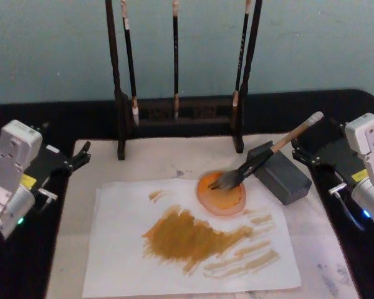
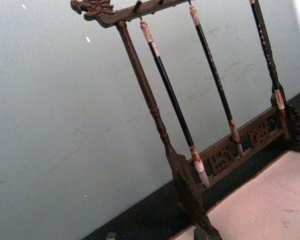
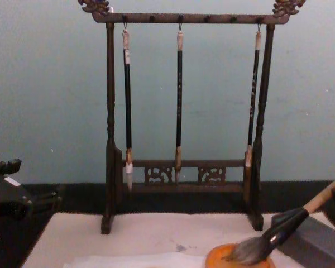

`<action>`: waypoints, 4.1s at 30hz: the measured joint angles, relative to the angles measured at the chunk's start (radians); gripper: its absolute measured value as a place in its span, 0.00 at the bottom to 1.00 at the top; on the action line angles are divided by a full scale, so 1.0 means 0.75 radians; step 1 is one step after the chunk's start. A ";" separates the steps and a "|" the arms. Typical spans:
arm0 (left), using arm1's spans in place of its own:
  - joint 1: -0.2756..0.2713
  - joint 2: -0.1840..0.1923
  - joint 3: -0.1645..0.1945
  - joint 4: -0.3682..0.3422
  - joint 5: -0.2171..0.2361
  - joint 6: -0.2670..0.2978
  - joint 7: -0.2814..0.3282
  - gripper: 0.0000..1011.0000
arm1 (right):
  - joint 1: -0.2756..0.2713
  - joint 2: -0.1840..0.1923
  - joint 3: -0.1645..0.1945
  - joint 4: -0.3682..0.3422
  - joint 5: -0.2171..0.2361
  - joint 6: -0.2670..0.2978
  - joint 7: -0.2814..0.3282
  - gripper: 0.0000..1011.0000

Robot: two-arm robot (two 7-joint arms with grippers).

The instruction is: Pick up the brush from the inkstone, write on the paper, then place the brush back to its original position.

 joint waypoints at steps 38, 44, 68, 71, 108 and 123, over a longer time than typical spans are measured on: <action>0.000 0.000 0.000 0.000 0.000 0.000 0.000 1.00 | -0.090 -0.385 0.462 -0.099 1.002 0.508 0.101 0.99; 0.000 0.000 0.000 0.000 0.000 0.000 0.000 1.00 | -0.098 -0.424 0.466 -0.122 1.085 0.533 0.053 0.99; 0.000 0.000 0.000 0.000 0.000 0.000 0.000 1.00 | -0.105 -0.417 0.385 -0.193 1.159 0.567 -0.137 0.99; 0.000 0.000 0.000 0.000 0.000 0.000 0.000 1.00 | -0.099 -0.410 0.380 -0.189 1.165 0.567 -0.152 0.99; 0.000 0.000 0.000 0.000 0.000 0.000 0.000 1.00 | -0.093 -0.351 0.301 -0.186 1.221 0.465 -0.203 0.99; 0.000 0.000 0.000 0.000 0.000 0.000 0.000 1.00 | -0.093 -0.354 0.305 -0.185 1.220 0.468 -0.202 0.99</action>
